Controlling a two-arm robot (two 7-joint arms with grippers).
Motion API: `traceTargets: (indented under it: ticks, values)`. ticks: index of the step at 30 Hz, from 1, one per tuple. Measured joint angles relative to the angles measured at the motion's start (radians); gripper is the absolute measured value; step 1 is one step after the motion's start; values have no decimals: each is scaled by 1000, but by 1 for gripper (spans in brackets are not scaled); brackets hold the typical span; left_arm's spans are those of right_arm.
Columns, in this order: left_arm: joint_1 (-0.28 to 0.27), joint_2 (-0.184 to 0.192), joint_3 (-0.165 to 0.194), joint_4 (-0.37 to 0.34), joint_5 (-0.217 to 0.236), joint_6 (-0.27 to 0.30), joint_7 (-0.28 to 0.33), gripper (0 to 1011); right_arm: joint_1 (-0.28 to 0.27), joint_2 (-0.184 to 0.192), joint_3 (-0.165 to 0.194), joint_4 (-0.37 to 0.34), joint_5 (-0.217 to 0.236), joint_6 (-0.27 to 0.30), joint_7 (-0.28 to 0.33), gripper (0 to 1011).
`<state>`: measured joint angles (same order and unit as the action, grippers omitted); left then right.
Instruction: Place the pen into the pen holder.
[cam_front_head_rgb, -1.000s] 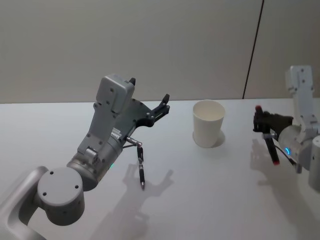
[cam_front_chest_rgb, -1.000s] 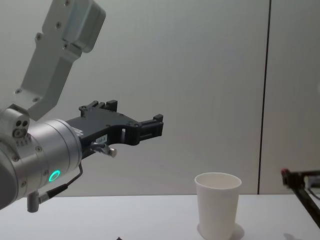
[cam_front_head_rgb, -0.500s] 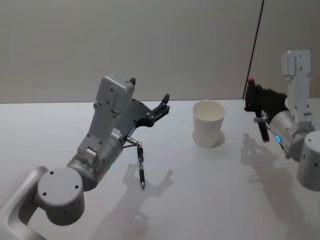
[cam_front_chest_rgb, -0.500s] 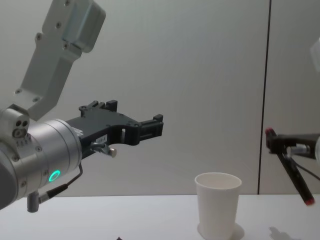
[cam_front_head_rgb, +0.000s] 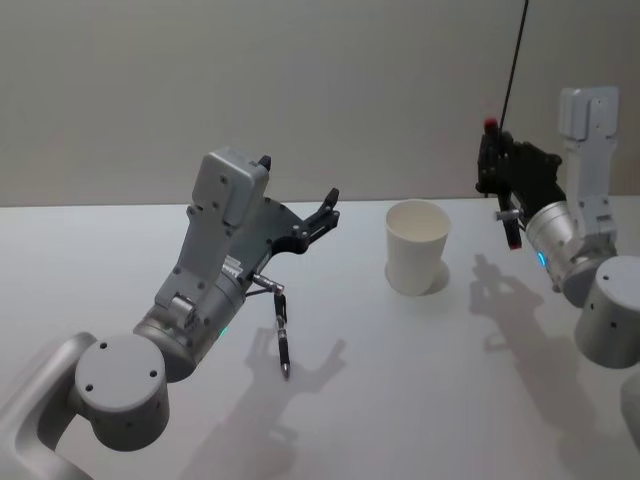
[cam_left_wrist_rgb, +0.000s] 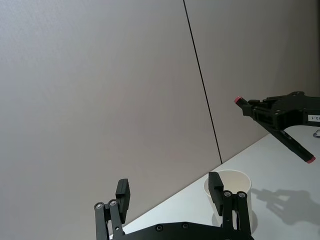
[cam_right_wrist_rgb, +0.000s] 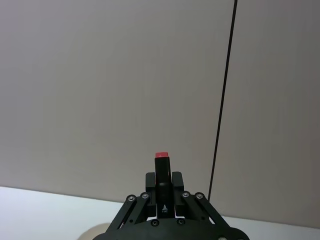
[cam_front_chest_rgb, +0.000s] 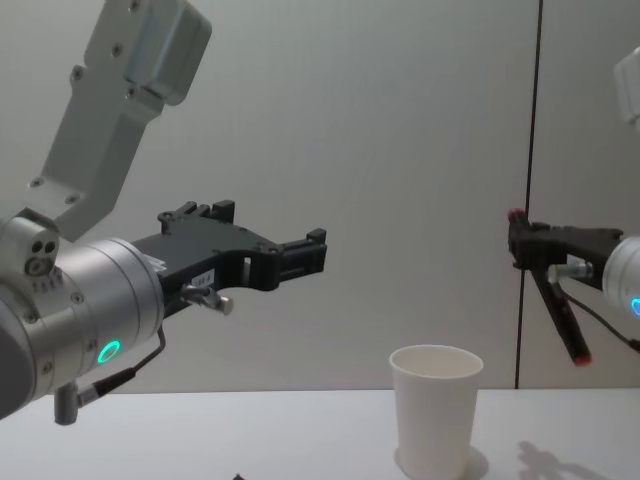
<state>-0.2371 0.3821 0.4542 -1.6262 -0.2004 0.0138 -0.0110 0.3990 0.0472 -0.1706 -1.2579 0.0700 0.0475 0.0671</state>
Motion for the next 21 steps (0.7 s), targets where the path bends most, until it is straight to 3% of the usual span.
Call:
traceTargets:
  ticks: [21]
  values:
    - [0, 0, 0, 0, 0, 0, 0, 1004, 105, -37, -9, 242, 21, -305, 41, 181]
